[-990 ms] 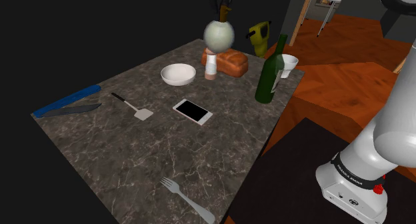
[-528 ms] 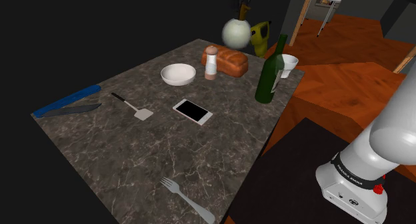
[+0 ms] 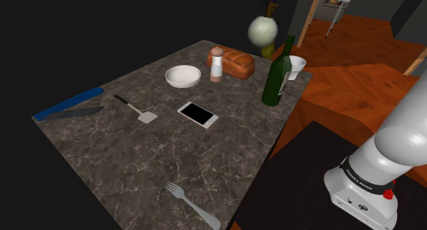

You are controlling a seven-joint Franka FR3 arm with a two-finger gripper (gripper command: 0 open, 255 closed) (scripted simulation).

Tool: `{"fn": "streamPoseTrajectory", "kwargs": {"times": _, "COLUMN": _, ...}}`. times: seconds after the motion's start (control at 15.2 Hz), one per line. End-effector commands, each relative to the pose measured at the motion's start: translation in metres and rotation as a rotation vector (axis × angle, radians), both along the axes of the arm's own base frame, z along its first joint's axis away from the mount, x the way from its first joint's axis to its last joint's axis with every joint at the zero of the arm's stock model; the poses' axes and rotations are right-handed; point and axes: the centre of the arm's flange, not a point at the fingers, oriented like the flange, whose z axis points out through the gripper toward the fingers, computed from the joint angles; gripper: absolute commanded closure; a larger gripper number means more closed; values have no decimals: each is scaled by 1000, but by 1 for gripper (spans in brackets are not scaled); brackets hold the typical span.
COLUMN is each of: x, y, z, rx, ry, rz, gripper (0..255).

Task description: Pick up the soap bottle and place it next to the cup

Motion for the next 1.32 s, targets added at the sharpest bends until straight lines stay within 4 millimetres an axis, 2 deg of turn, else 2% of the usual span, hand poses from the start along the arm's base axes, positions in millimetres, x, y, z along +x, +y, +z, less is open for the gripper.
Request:
{"fn": "streamPoseTrajectory", "kwargs": {"times": 0.0, "x": -7, "y": -24, "z": 0, "rx": 0, "ry": -1, "rz": 2, "gripper": 255}}
{"fn": "streamPoseTrajectory", "kwargs": {"times": 0.53, "x": -27, "y": -127, "z": 1, "rx": 0, "ry": -1, "rz": 2, "gripper": 255}}
{"fn": "streamPoseTrajectory", "kwargs": {"times": 0.59, "x": -31, "y": -145, "z": 1, "rx": 0, "ry": -1, "rz": 2, "gripper": 255}}
{"fn": "streamPoseTrajectory", "kwargs": {"times": 1.25, "x": -31, "y": -145, "z": -52, "rx": 0, "ry": -1, "rz": 2, "gripper": 255}}
